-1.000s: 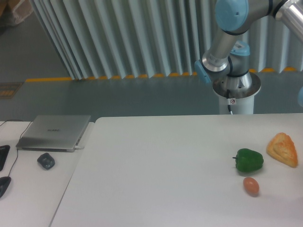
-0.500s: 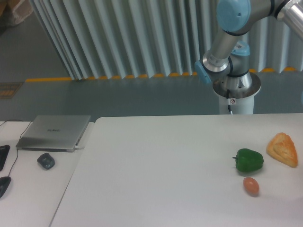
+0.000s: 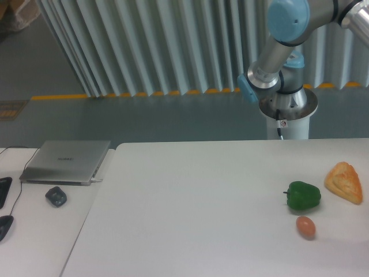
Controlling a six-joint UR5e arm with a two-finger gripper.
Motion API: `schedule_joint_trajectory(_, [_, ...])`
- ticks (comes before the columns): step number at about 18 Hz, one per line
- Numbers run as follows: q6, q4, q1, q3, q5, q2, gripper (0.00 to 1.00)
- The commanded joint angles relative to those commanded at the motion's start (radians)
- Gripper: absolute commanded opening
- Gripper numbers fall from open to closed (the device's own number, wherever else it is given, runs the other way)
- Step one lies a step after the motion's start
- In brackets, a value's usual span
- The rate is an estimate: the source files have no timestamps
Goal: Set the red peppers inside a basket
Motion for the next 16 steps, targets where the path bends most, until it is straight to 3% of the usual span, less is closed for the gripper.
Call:
schedule_joint_trajectory(1, [-0.006, 0.000, -0.005, -0.003, 0.000, 0.005, 0.00])
schedule_joint_trajectory(3, [-0.011, -0.002, -0.021, -0.014, 0.000, 0.027, 0.35])
schedule_joint_trajectory(4, [-0.017, -0.003, -0.032, -0.023, 0.000, 0.040, 0.46])
schedule_joint_trajectory(6, [-0.029, -0.005, -0.043, -0.049, 0.000, 0.073, 0.79])
schedule_joint_trajectory(7, [-0.035, -0.005, -0.048, -0.066, 0.000, 0.090, 0.92])
schedule_joint_trajectory(8, [-0.050, -0.006, -0.060, -0.078, 0.002, 0.106, 0.99])
schedule_joint_trajectory(10, [-0.134, -0.006, -0.069, -0.101, 0.002, 0.129, 1.00])
schedule_joint_trajectory(11, [-0.250, -0.005, -0.072, -0.103, 0.002, 0.135, 1.00])
schedule_joint_trajectory(16, [-0.520, 0.000, -0.071, -0.098, 0.002, 0.129, 1.00])
